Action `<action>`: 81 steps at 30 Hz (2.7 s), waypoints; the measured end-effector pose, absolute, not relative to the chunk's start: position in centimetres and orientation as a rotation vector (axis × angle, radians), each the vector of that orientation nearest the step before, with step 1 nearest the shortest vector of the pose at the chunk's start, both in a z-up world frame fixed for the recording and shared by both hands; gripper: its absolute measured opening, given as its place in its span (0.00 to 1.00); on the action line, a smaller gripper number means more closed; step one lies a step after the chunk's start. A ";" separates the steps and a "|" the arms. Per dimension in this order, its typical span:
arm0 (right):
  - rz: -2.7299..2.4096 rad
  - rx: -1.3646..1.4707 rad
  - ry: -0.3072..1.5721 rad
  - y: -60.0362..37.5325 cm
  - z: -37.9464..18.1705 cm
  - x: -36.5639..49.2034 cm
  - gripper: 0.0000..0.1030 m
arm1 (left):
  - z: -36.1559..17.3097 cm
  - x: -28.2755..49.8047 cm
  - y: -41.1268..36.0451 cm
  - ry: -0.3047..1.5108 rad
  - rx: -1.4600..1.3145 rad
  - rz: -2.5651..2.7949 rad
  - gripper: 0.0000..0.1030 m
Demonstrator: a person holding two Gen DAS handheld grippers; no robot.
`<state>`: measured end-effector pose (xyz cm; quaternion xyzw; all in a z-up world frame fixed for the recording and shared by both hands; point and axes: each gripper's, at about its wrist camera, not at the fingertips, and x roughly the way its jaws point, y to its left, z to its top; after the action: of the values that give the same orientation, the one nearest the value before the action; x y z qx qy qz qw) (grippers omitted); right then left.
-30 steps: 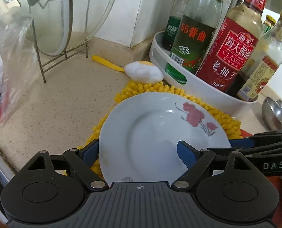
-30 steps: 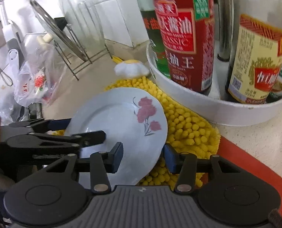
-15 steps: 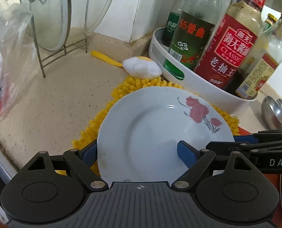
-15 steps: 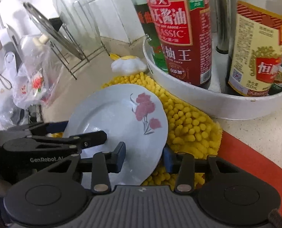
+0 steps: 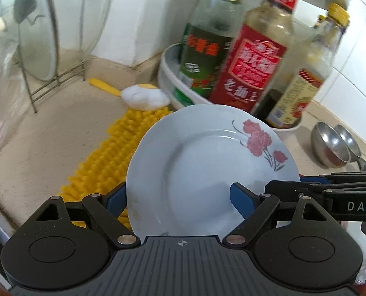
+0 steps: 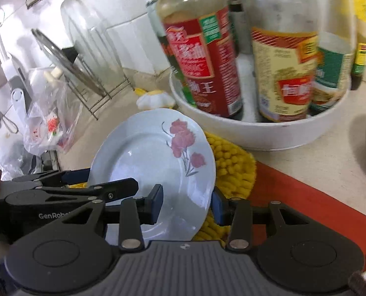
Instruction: Organize plates and bowls
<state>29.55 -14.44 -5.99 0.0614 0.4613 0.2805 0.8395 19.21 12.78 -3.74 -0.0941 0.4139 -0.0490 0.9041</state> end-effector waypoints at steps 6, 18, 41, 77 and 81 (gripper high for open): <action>0.540 0.169 0.962 -17.0 -5.4 28.6 0.37 | -2.7 19.2 10.2 0.835 -0.159 -0.159 0.88; 0.391 0.252 0.923 -24.9 -4.0 24.9 0.37 | -1.2 19.1 1.7 0.809 -0.073 -0.349 0.88; -0.002 0.421 0.954 -39.1 -5.7 15.2 0.37 | -4.6 16.5 -13.2 0.899 0.094 -0.674 0.88; -0.088 0.333 0.880 -47.1 -5.1 17.8 0.43 | -1.7 20.9 -14.2 0.847 0.025 -0.585 0.88; -0.089 0.334 0.847 -48.7 -4.5 19.5 0.43 | -1.4 22.3 -14.8 0.830 0.034 -0.561 0.88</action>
<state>19.50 -48.65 -4.51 0.1613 0.4091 -0.0428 0.8971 22.30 -14.83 -1.38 0.0164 0.3978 -0.2690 0.8770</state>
